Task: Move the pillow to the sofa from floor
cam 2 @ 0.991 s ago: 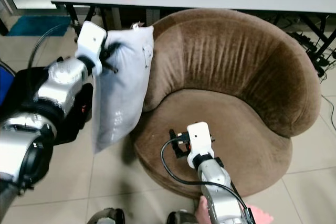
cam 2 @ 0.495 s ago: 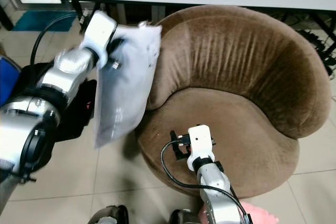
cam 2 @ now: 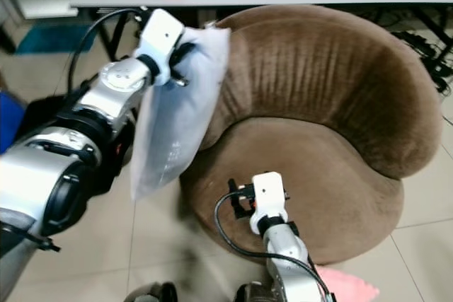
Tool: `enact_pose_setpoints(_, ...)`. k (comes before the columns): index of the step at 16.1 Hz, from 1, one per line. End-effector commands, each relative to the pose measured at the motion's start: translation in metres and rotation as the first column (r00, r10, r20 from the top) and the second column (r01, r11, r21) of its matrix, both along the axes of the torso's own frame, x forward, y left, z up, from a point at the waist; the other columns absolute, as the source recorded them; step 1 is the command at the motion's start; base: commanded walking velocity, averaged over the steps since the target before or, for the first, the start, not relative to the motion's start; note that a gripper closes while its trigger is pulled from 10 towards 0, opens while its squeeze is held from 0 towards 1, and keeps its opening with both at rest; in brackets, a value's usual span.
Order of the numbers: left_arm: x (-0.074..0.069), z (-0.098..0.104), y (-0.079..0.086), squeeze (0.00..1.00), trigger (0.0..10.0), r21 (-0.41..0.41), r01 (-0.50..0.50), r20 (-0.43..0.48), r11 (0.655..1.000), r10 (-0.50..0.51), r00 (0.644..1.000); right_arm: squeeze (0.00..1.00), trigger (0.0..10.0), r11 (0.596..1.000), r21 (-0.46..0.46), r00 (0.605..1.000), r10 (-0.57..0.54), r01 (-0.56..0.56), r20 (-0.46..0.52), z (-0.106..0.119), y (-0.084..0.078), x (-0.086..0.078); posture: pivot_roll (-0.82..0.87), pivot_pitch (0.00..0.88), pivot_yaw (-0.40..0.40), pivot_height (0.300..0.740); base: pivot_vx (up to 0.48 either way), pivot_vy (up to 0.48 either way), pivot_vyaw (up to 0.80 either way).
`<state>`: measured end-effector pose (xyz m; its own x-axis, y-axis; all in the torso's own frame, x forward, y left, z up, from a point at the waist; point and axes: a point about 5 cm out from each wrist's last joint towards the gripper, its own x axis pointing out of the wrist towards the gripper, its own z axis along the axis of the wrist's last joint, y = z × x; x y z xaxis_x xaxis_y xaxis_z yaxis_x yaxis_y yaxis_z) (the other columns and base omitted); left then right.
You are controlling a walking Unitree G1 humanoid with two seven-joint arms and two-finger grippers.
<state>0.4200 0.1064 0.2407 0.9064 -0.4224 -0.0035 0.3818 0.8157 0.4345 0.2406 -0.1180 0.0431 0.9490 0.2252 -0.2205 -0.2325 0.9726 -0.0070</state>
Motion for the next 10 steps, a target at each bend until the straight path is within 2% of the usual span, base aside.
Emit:
enact_pose_setpoints(1, 0.003, 0.033, -0.004, 0.00, 0.0, 0.020, -0.005, 0.096, 1.000, 0.003, 0.995, 0.00, 10.0, 1.000, -0.013, 1.000, -0.007, 0.007, 0.008, 0.002, -0.002, 0.002, -0.22, 0.111, 0.052, 0.740, 0.401, -0.259, 0.00)
enact_pose_setpoints(3, 0.006, 0.044, 0.007, 0.00, 0.0, 0.031, -0.064, 0.110, 0.997, 0.060, 0.992, 0.00, 10.0, 1.000, -0.008, 1.000, -0.008, 0.008, 0.012, 0.002, 0.001, 0.004, -0.22, 0.111, 0.060, 0.740, 0.414, -0.129, 0.00)
enact_pose_setpoints(6, 0.007, 0.047, 0.011, 0.00, 0.0, 0.027, -0.086, 0.106, 0.996, 0.083, 0.991, 0.00, 10.0, 1.000, -0.003, 1.000, -0.009, 0.009, 0.010, 0.002, 0.003, 0.003, -0.23, 0.113, 0.066, 0.740, 0.430, 0.000, 0.00)
enact_pose_setpoints(7, 0.007, 0.047, 0.012, 0.00, 0.0, 0.011, -0.092, 0.109, 0.996, 0.090, 0.990, 0.00, 10.0, 1.000, -0.003, 1.000, -0.010, 0.010, 0.008, 0.002, 0.003, 0.003, -0.23, 0.115, 0.067, 0.740, 0.000, 0.000, 0.00)
enact_pose_setpoints(10, 0.007, 0.041, 0.018, 0.00, 0.0, 0.033, -0.128, 0.095, 0.991, 0.125, 0.988, 0.00, 10.0, 1.000, 0.001, 1.000, -0.015, 0.015, 0.004, 0.001, 0.003, 0.000, -0.24, 0.124, 0.068, 0.740, 0.000, 0.000, 0.00)
